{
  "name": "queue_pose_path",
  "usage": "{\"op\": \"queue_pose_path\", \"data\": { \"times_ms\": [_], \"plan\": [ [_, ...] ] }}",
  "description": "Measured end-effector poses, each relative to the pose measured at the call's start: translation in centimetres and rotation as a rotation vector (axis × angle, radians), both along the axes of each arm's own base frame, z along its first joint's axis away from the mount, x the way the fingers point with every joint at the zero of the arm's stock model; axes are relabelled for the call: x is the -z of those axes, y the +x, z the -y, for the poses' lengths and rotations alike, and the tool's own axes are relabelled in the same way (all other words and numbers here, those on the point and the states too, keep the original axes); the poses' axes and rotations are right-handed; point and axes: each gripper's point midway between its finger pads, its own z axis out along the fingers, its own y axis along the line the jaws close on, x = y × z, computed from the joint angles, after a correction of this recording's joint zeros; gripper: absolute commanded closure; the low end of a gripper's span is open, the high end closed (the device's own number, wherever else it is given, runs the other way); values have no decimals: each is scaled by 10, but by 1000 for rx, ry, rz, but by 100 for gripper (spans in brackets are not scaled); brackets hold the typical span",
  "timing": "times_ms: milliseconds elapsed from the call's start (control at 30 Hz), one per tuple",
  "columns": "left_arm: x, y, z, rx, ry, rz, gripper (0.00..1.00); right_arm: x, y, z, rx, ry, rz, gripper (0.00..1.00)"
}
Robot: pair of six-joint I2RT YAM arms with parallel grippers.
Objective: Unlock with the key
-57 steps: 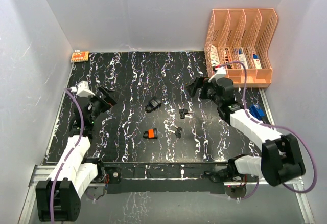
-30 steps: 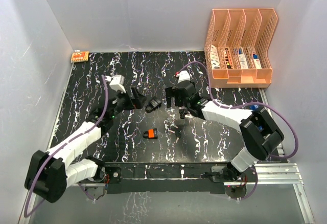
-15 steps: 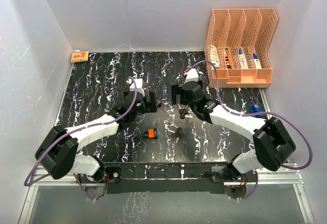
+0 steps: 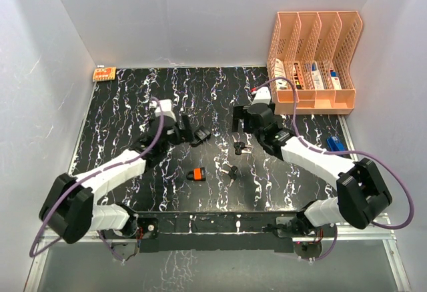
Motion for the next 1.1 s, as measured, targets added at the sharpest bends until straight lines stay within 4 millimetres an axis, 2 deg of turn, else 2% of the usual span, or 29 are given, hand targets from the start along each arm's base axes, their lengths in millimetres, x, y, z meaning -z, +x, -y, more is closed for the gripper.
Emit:
{"op": "queue_pose_path", "data": {
  "times_ms": [133, 200, 267, 400, 533, 733, 967, 1100],
  "plan": [
    [-19, 11, -43, -92, -76, 46, 2, 8, 5, 19, 46, 8, -31, 2],
    [-25, 11, -52, -107, -95, 62, 3, 13, 3, 21, 44, 6, -46, 2],
    [-25, 11, -46, -78, -106, 56, 4, 16, 2, 19, 31, 9, -57, 2],
    [-11, 7, -36, -30, -110, 8, 5, 21, 0, 14, 12, 15, -78, 5],
    [-11, 6, -30, 0, -126, 0, 6, 42, -6, 13, 6, -5, -161, 9],
    [-12, 7, -23, 28, -141, 8, 6, 65, -19, 14, 11, -16, -266, 20],
    [-14, 9, -22, 40, -141, 20, 6, 76, -27, 10, 13, 10, -327, 31],
    [-12, 9, -21, 45, -139, 16, 6, 93, -32, 5, 6, 17, -382, 44]
  ]
}}
